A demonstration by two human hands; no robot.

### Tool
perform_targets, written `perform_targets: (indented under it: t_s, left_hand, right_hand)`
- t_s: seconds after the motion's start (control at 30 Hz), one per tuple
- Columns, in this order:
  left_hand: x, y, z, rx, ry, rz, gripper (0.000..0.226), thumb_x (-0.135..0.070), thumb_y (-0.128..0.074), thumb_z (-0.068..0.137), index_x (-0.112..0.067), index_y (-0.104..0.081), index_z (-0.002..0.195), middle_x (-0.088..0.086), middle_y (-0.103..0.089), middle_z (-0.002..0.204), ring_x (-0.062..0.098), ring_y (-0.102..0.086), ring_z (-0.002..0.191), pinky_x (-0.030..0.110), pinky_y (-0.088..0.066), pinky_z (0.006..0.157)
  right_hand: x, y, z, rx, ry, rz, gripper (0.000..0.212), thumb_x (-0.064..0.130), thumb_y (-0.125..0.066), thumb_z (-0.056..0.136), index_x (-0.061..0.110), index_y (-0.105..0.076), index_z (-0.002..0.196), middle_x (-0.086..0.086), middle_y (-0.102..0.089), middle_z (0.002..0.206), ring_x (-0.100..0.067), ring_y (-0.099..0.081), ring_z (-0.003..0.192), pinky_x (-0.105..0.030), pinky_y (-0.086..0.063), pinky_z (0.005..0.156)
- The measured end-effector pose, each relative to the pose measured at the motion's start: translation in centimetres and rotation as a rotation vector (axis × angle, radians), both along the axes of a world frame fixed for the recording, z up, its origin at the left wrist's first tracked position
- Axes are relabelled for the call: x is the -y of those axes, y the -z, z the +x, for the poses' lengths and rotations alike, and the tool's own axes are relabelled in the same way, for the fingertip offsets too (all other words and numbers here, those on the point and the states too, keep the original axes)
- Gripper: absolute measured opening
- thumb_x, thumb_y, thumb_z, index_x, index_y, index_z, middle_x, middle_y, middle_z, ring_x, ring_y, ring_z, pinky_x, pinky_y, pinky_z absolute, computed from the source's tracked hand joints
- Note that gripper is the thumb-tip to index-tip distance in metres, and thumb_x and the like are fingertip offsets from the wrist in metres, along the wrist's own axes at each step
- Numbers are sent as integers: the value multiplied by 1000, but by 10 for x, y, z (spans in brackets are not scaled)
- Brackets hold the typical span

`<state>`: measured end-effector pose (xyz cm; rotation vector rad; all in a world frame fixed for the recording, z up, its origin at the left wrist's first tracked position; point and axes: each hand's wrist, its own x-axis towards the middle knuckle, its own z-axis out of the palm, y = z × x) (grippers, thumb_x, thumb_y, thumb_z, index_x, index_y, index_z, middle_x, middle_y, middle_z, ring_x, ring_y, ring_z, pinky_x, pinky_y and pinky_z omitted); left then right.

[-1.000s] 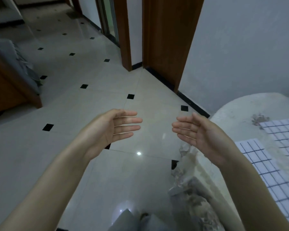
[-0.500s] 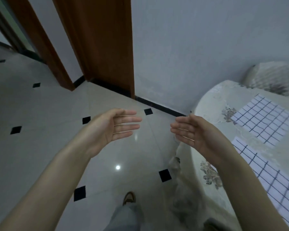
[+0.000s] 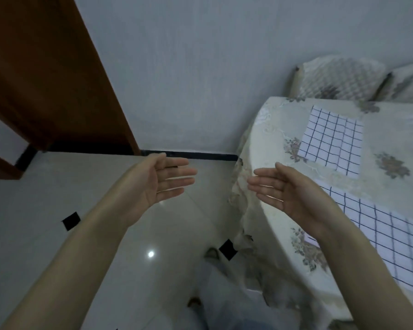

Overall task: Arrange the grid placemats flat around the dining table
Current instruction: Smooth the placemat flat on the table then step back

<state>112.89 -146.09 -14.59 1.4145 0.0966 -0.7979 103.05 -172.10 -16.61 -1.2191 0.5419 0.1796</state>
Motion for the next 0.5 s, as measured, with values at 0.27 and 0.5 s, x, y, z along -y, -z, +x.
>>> perform_targets:
  t_s: [0.27, 0.5]
  left_hand:
    - [39, 4, 95, 22, 64, 18, 40, -26, -32, 102, -7, -64, 119, 9, -73, 111, 23, -70, 104, 41, -50, 95]
    - [112, -20, 210, 30, 171, 75, 41, -27, -30, 103, -7, -62, 120, 10, -74, 110, 23, -70, 102, 39, -50, 96]
  right_hand:
    - [39, 18, 77, 8, 116, 31, 39, 33, -40, 100, 6, -66, 110, -14, -73, 110, -26, -69, 106, -34, -53, 94]
    - [100, 12, 165, 53, 219, 70, 41, 33, -38, 101, 4, -65, 113, -14, -73, 110, -25, -69, 106, -34, -53, 93]
